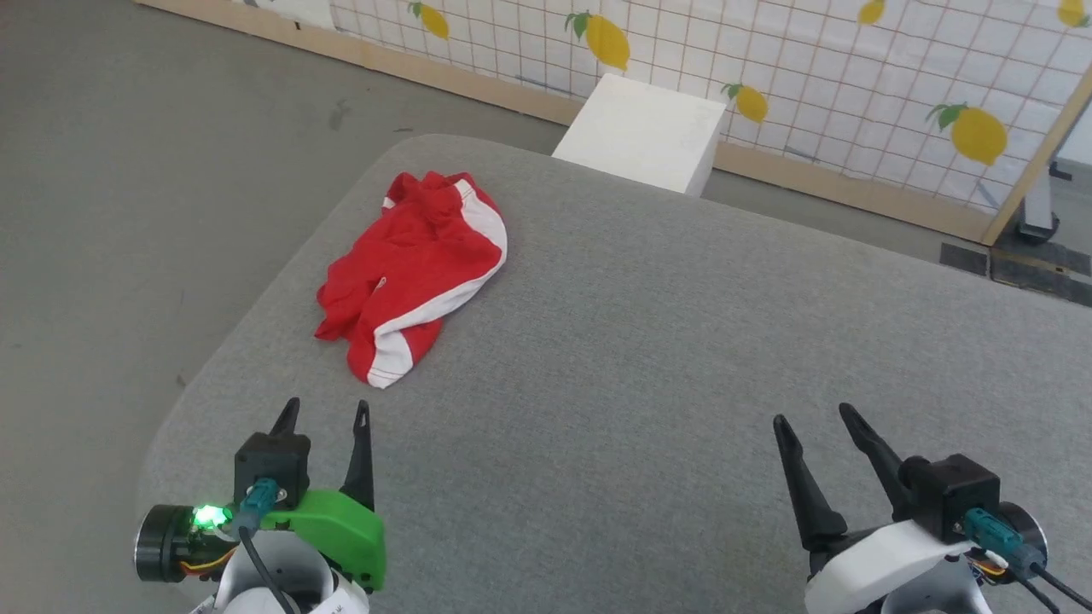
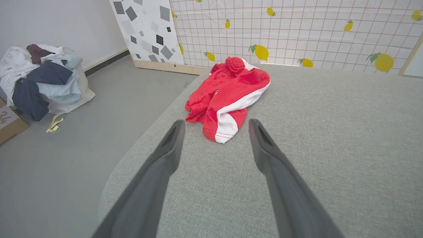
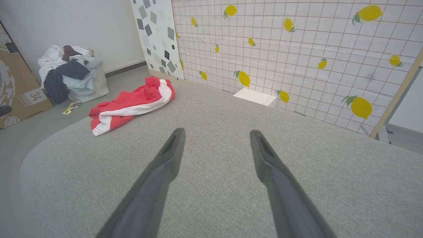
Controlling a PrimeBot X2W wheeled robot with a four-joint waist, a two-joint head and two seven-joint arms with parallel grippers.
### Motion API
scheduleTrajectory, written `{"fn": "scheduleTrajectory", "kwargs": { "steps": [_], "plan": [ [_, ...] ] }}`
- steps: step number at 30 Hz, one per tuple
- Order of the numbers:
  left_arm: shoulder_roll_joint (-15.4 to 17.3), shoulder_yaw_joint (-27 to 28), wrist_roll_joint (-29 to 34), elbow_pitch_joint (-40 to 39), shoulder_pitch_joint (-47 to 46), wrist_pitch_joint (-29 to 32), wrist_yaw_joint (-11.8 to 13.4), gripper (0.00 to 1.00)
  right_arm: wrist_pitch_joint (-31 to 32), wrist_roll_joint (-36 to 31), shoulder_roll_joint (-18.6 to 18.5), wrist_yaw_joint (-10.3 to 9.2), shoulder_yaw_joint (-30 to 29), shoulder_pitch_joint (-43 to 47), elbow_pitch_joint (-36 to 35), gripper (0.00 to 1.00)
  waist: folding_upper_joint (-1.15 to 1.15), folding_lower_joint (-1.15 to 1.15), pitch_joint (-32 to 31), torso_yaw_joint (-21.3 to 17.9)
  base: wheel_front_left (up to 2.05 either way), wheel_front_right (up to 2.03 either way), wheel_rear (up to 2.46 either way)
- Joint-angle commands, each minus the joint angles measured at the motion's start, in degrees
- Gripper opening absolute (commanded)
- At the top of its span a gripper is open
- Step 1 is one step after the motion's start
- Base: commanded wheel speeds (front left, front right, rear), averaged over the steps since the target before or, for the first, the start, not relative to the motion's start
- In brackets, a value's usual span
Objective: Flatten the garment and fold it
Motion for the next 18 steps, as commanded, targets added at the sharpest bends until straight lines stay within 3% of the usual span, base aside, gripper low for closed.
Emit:
{"fn": "scheduleTrajectory", "kwargs": {
  "steps": [1,18],
  "plan": [
    [0.61,-0.13,-0.68,0.15,-0.42,0.06,0.3,1.0,0.07,0.41,0.14,-0.07,0.23,0.92,-0.41,1.0,0.0,0.0,-0.04,0.56,0.0,0.0,0.0],
    [1.45,-0.86,-1.67,-0.66,-0.67,0.15,0.95,1.0,0.04,1.17,0.16,-0.08,-0.58,0.81,-0.7,1.0,0.0,0.0,1.67,0.63,0.0,0.0,0.0]
  ]
}}
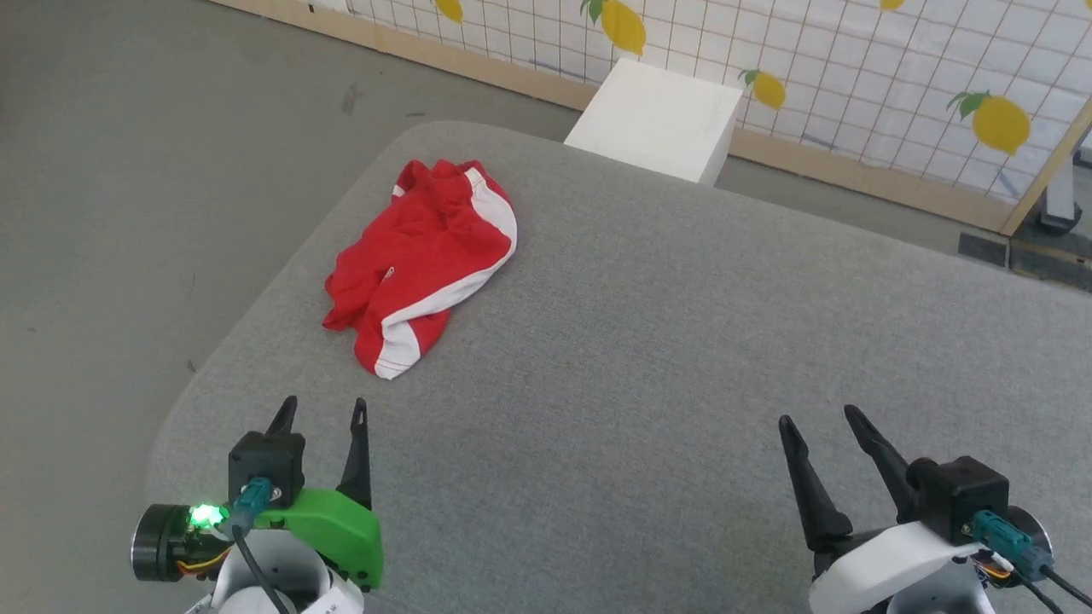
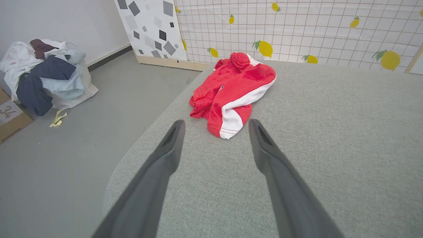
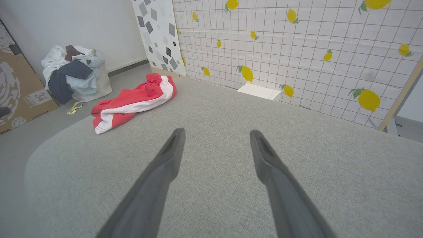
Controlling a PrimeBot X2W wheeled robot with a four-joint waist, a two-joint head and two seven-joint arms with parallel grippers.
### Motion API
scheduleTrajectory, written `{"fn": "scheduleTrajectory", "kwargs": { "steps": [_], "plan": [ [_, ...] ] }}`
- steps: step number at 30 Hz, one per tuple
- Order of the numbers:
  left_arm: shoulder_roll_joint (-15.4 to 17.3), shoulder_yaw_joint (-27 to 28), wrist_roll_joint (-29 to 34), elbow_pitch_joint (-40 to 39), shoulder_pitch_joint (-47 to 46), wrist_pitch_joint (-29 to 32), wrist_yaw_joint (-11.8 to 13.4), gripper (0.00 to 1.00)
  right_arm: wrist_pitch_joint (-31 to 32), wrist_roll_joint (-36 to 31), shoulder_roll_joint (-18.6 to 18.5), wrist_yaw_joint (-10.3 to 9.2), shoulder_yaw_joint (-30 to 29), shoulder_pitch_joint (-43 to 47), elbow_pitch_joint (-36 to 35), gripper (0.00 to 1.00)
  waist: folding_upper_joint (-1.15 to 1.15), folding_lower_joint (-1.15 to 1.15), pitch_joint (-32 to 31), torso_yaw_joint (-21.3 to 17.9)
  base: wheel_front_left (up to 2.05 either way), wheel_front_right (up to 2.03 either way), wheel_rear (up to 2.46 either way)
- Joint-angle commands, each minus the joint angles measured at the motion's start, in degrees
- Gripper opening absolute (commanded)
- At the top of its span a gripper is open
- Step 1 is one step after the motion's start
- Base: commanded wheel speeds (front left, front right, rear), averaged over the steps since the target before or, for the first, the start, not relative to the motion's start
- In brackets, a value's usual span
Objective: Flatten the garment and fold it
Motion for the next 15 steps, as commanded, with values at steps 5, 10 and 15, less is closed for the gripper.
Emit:
{"fn": "scheduleTrajectory", "kwargs": {
  "steps": [5,10,15],
  "plan": [
    [-0.1,0.47,-2.6,-0.45,-1.53,2.2,-0.23,1.0,0.69,-0.41,0.09,-0.08,-0.65,-0.44,-1.41,1.0,0.0,0.0,2.68,-0.97,0.0,0.0,0.0],
    [1.63,0.8,-3.86,-1.05,-5.42,3.46,-2.24,1.0,1.7,-1.73,-0.03,-0.08,-1.17,-2.28,-3.33,1.0,0.0,0.0,7.4,-2.97,0.0,0.0,0.0],
    [5.5,2.72,-6.43,-0.69,-12.91,5.35,-5.88,1.0,2.43,-2.79,-1.32,-0.08,-1.9,-4.02,-5.59,1.0,0.0,0.0,13.62,-5.94,0.0,0.0,0.0]
  ]
}}
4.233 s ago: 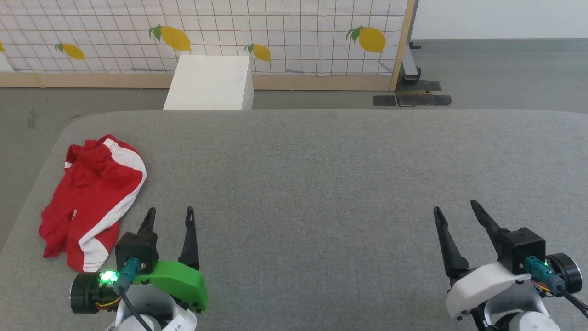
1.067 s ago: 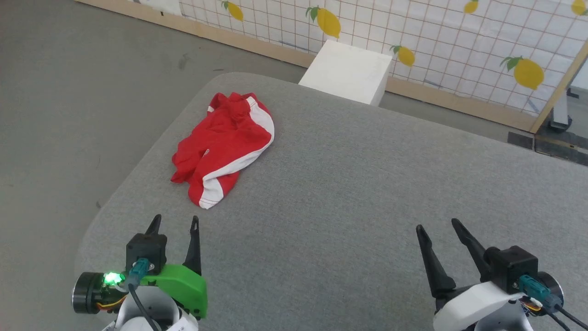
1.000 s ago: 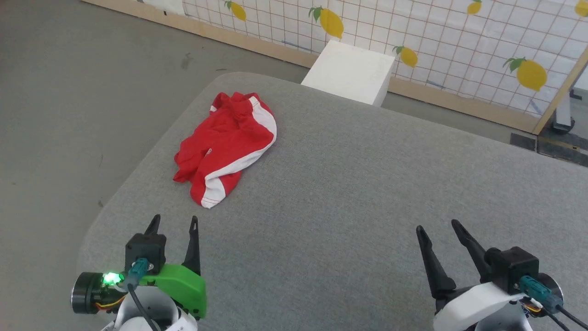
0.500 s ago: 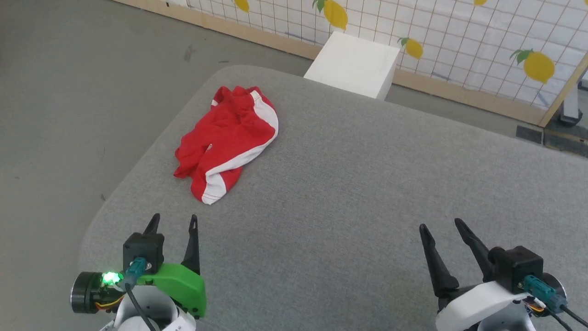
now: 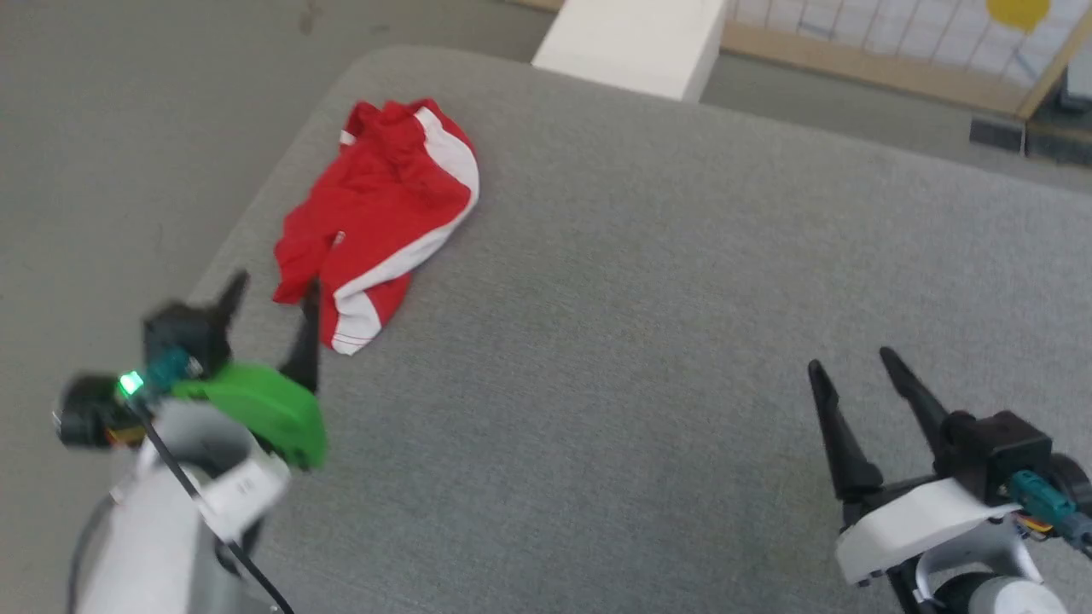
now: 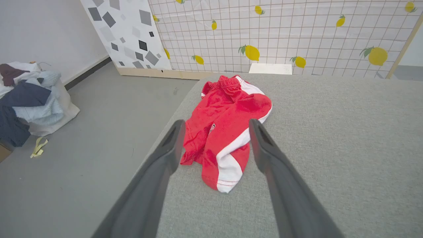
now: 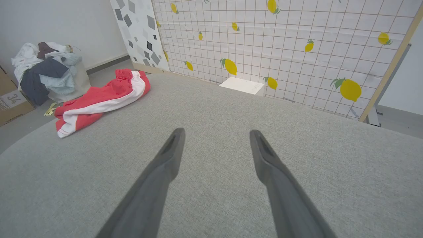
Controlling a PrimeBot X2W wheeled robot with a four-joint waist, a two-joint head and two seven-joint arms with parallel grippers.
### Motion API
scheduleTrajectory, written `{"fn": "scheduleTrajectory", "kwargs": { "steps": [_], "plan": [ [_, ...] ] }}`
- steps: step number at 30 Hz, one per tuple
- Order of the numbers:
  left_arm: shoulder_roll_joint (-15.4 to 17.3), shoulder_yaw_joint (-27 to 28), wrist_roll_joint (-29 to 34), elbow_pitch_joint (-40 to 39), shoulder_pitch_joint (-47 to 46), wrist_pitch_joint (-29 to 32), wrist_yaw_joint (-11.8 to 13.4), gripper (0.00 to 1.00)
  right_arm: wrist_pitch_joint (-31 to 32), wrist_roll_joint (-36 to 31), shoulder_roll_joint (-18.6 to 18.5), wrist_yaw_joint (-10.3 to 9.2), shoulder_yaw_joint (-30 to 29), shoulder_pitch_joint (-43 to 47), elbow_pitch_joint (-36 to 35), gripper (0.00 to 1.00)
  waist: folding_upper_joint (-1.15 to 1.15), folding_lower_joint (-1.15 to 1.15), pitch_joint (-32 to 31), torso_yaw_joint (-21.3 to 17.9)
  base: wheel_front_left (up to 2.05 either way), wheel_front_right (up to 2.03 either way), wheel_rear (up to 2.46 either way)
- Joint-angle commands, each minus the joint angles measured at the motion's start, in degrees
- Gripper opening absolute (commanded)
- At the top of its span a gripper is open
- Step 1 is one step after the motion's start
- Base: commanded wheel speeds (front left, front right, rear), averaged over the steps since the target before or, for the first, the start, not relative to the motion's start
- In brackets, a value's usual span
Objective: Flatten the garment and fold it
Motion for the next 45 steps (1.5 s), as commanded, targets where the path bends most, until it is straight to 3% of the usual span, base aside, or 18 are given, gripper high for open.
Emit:
{"fn": "scheduleTrajectory", "kwargs": {
  "steps": [1,8,20,25,33,34,35,39,45],
  "plan": [
    [1.52,0.64,-1.24,0.51,-3.05,1.05,-1.05,1.0,0.09,-0.58,-0.62,-0.08,-0.47,-1.22,-0.79,1.0,0.0,0.0,6.27,-3.89,0.0,0.0,0.0],
    [9.43,1.54,-8.31,5.14,-16.05,8.0,-4.44,1.0,-0.38,-1.29,-1.82,-0.08,-2.54,-3.56,-2.47,1.0,0.0,0.0,13.83,-8.55,0.0,0.0,0.0],
    [25.48,-11.75,-29.47,15.42,-30.56,23.99,-4.94,1.0,-2.74,-2.08,-1.56,-0.08,-3.46,-6.55,-2.52,1.0,0.0,0.0,21.88,-15.02,0.0,0.0,0.0],
    [29.11,-13.76,-35.31,20.37,-32.57,29.67,-4.94,1.0,-3.54,-2.35,-1.21,-0.08,-3.68,-7.01,-2.49,1.0,0.0,0.0,23.72,-16.56,0.0,0.0,0.0],
    [30.15,-15.04,-39.8,25.77,-32.58,39.88,-4.24,1.0,-4.41,-2.73,-0.84,-0.08,-3.96,-7.07,-2.33,1.0,0.0,0.0,25.22,-17.5,0.0,0.0,0.0],
    [30.21,-15.25,-40.21,25.67,-32.31,40.89,-4.25,0.42,-4.5,-2.77,-0.79,-0.08,-4.03,-7.07,-2.2,1.0,0.0,0.0,25.2,-17.51,0.0,0.0,0.0],
    [30.18,-15.29,-40.55,25.53,-32.13,41.42,-4.22,0.0,-4.57,-2.8,-0.76,-0.08,-4.08,-7.07,-2.09,1.0,0.0,0.0,25.14,-17.49,0.0,0.0,0.0],
    [30.35,-15.27,-40.9,24.19,-31.45,41.46,-3.95,0.0,-4.67,-2.95,-0.59,-0.08,-4.09,-7.06,-1.34,1.0,0.0,0.0,24.16,-17.31,0.0,0.0,0.0],
    [30.75,-14.33,-38.45,24.11,-31.92,34.11,-4.07,0.0,-4.45,-2.81,-0.63,-0.08,-3.86,-7.15,0.03,1.0,0.0,0.0,20.19,-16.97,0.0,0.0,0.0]
  ]
}}
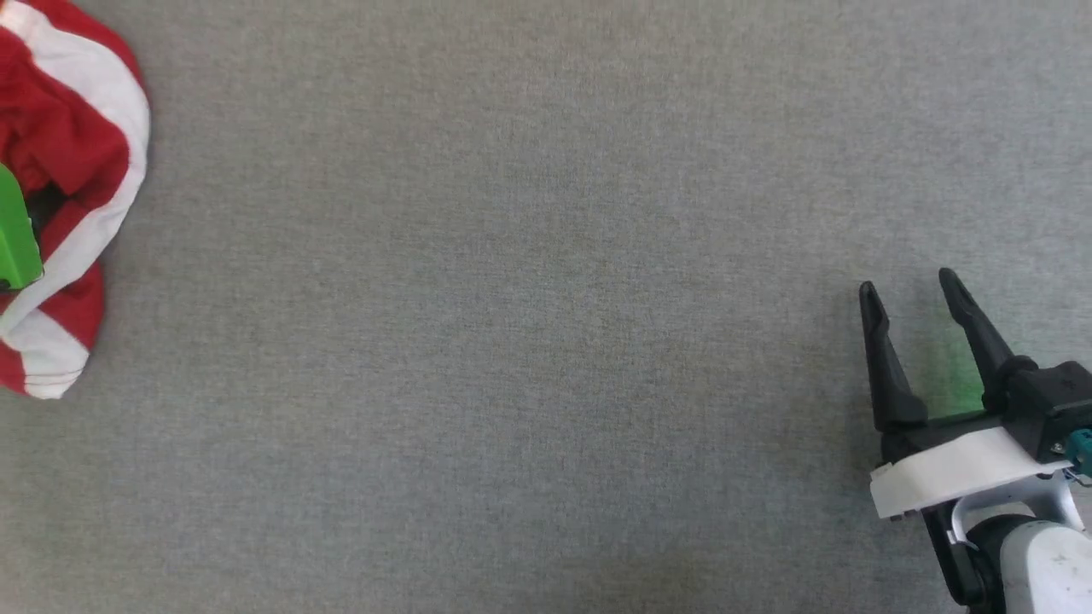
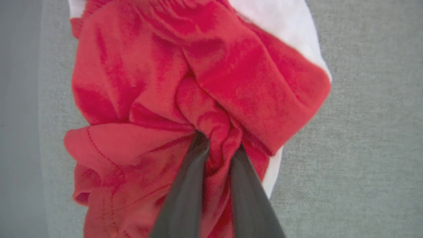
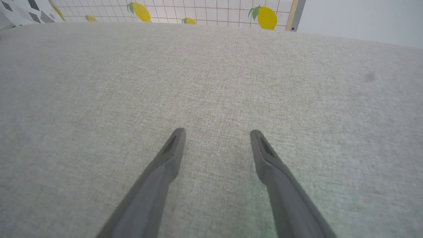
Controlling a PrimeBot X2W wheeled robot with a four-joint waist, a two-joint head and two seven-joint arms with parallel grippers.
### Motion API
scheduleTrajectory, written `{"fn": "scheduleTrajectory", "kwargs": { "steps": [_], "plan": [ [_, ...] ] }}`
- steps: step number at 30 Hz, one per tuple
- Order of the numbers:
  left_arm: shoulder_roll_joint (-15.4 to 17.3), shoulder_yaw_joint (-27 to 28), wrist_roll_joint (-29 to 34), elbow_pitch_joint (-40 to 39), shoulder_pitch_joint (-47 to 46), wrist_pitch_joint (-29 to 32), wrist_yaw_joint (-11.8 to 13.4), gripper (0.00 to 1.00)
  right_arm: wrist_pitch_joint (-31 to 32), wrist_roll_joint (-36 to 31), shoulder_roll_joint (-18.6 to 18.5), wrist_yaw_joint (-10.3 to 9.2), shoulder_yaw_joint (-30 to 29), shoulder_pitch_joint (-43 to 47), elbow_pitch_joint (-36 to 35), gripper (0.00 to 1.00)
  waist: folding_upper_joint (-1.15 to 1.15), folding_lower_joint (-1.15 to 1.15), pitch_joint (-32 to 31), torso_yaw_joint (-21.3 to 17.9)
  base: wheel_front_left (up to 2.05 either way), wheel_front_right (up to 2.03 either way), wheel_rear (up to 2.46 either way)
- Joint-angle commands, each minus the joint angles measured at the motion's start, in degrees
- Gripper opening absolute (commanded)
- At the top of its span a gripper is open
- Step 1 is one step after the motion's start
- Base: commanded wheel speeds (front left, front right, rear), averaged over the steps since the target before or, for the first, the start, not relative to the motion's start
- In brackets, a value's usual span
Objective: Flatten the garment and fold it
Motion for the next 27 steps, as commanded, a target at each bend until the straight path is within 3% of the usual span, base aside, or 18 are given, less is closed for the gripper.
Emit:
{"fn": "scheduleTrajectory", "kwargs": {
  "steps": [1,14,20,27],
  "plan": [
    [-0.21,0.16,1.37,0.45,0.4,-2.49,0.09,0.0,-0.1,-0.31,0.06,-0.08,0.14,-0.79,0.48,1.0,0.0,-0.01,-3.21,0.36,0.0,0.0,0.0],
    [-0.87,-1.15,11.11,0.56,0.59,-25.97,-0.31,0.0,1.57,1.77,-0.3,-0.08,0.86,2.0,4.19,1.0,0.0,-0.01,-17.69,0.59,0.0,0.0,0.0],
    [-2.08,-2.01,13.6,-4.53,0.29,-31.44,0.25,0.0,1.95,2.42,-0.39,-0.08,1.18,2.5,5.02,1.0,0.0,-0.01,-21.69,-0.46,0.0,0.0,0.0],
    [-4.46,-4.45,15.23,-12.85,-1.89,-33.79,0.04,0.0,1.76,2.78,0.2,-0.08,1.96,2.31,6.47,1.0,0.0,-0.01,-24.95,-3.81,0.0,0.0,0.0]
  ]
}}
